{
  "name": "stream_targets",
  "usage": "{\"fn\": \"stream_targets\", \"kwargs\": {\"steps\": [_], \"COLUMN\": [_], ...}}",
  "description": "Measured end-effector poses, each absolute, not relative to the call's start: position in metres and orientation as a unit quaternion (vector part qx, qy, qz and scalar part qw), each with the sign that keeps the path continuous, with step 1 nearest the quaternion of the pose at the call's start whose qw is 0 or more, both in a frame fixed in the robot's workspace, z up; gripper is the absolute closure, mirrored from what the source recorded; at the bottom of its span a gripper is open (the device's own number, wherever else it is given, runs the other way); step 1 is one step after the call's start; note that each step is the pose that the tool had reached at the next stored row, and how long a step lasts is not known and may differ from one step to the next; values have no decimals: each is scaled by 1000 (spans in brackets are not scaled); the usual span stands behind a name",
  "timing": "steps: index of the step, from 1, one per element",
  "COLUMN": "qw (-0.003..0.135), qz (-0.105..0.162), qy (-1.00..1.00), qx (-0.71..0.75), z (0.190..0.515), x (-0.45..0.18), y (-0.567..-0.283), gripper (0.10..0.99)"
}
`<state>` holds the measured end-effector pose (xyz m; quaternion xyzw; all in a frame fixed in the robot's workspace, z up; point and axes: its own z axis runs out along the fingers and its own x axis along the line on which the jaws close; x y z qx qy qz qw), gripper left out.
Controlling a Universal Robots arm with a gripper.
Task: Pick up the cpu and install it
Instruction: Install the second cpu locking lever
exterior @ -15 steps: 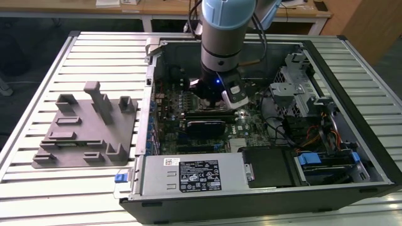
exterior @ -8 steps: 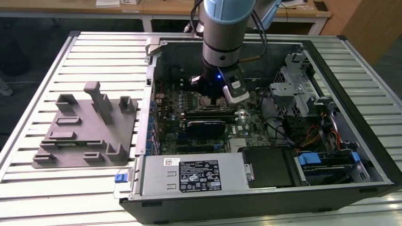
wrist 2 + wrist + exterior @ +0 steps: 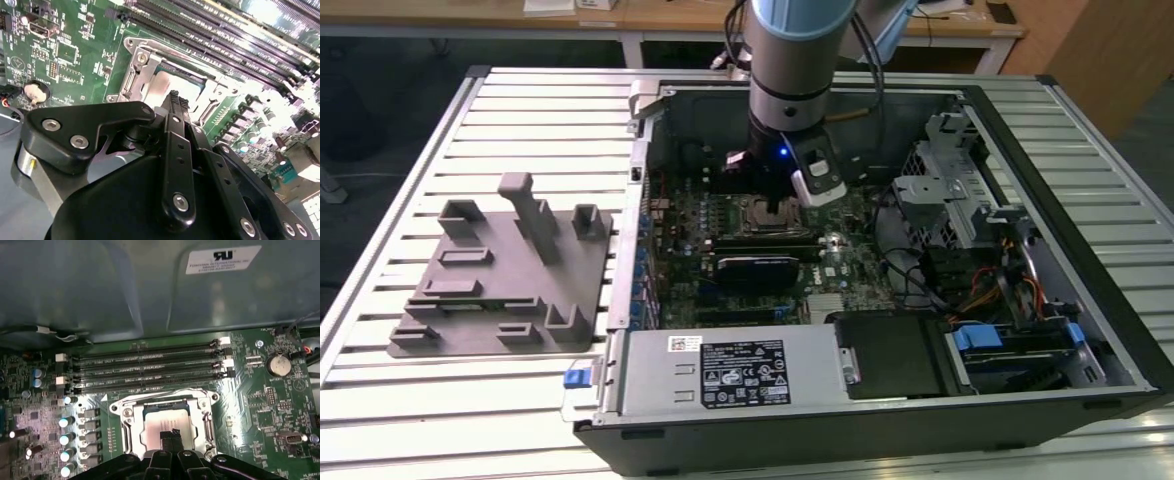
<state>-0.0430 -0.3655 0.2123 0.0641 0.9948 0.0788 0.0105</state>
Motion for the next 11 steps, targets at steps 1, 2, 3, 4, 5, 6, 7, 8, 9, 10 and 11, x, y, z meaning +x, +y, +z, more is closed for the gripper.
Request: {"fn": "stream_targets", "kwargs": {"steps": [1, 2, 3, 4, 5, 6, 7, 8, 9, 10, 11], "qw": [10, 10, 10, 10, 10, 10, 11, 11, 11, 11, 11], "qz": [79, 79, 79, 79, 79, 79, 79, 79, 79, 79, 79], "qy": [995, 995, 995, 995, 995, 995, 995, 995, 995, 995, 995], "qx": [64, 64, 64, 64, 64, 64, 64, 64, 64, 64, 64], "z": [212, 213, 214, 215, 217, 219, 221, 221, 221, 221, 221], "x": [-43, -43, -43, -43, -43, -43, -43, -43, -43, -43, -43], "y": [-365, -365, -365, -365, -365, -365, -365, -365, -365, -365, -365], "gripper": [980, 980, 980, 980, 980, 980, 980, 980, 980, 980, 980]}}
